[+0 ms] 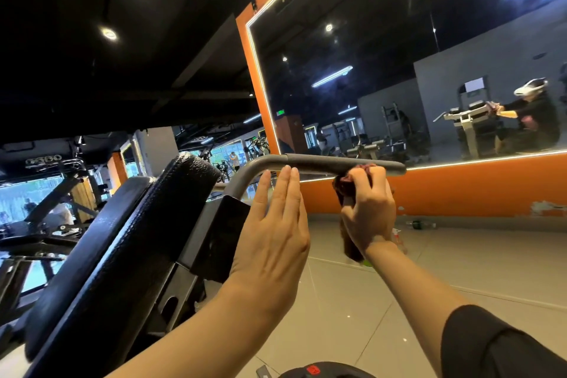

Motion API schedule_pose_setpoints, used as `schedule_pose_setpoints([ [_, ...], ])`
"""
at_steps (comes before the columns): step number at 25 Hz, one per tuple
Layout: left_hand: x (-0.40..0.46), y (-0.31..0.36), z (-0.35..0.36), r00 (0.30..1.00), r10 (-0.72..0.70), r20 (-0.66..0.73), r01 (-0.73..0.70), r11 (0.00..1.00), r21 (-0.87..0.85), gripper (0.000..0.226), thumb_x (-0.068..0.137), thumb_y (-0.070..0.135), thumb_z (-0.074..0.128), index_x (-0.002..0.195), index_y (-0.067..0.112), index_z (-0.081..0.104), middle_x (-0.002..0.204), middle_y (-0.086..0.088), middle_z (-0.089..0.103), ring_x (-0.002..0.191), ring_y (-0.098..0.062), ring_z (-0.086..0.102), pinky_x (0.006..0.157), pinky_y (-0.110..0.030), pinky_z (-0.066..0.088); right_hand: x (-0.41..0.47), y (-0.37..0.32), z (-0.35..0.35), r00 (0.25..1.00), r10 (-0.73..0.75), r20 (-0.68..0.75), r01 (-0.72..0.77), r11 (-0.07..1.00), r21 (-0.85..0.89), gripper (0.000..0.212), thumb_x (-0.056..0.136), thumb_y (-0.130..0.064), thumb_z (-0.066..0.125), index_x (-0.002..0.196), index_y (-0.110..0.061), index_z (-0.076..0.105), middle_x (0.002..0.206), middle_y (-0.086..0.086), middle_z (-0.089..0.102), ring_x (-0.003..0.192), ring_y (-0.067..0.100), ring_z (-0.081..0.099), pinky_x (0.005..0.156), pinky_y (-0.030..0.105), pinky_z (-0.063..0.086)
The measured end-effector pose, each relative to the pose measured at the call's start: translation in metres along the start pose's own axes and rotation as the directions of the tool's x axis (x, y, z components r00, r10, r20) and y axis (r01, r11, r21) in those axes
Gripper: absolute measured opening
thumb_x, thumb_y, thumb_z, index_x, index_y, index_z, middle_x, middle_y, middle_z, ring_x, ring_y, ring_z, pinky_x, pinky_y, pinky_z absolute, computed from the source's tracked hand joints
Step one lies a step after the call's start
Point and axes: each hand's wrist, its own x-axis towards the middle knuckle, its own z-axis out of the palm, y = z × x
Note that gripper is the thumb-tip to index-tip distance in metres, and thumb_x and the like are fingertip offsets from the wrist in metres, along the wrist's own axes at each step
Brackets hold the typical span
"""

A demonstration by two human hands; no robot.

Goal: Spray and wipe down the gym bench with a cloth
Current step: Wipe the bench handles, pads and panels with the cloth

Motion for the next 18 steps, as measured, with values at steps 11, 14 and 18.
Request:
schedule_pose_setpoints([
  [11,0.039,0.011,0.033,0.992,-0.079,-0.1,0.077,0.997,-0.024,0.078,0.089,0.005,0.028,0.143,-0.001,-0.028,0.14,-0.027,-0.047,0.122,-0.038,-0.05,0.1,-0.05,-0.032,-0.009,0.022,0.012,1.0,0.021,-0.012,-0.022,0.997,-0.081,0.016,0.085,-0.012,0.059,0.1,-0.011,0.054,0.104,0.019,0.052,0.086,0.034,0.056,0.06,0.043,0.058],
  [14,0.056,0.015,0.046,0.975,-0.117,-0.188,0.107,0.992,-0.064,0.082,0.092,0.011,0.034,0.144,0.002,-0.029,0.143,-0.023,-0.045,0.129,-0.037,-0.046,0.106,-0.054,-0.029,-0.013,0.014,0.019,0.984,-0.18,-0.007,0.18,0.982,-0.051,0.019,0.091,-0.017,0.054,0.108,-0.015,0.047,0.113,0.016,0.044,0.097,0.031,0.051,0.075,0.036,0.052],
  [18,0.077,0.023,0.066,0.935,-0.167,-0.311,0.167,0.986,-0.028,0.094,0.087,0.02,0.045,0.146,0.004,-0.027,0.148,-0.022,-0.039,0.135,-0.04,-0.039,0.102,-0.063,-0.029,-0.006,0.047,0.026,0.978,-0.204,0.053,0.208,0.973,-0.102,0.018,0.093,-0.018,0.058,0.109,-0.014,0.05,0.114,0.013,0.041,0.095,0.029,0.05,0.072,0.034,0.054],
])
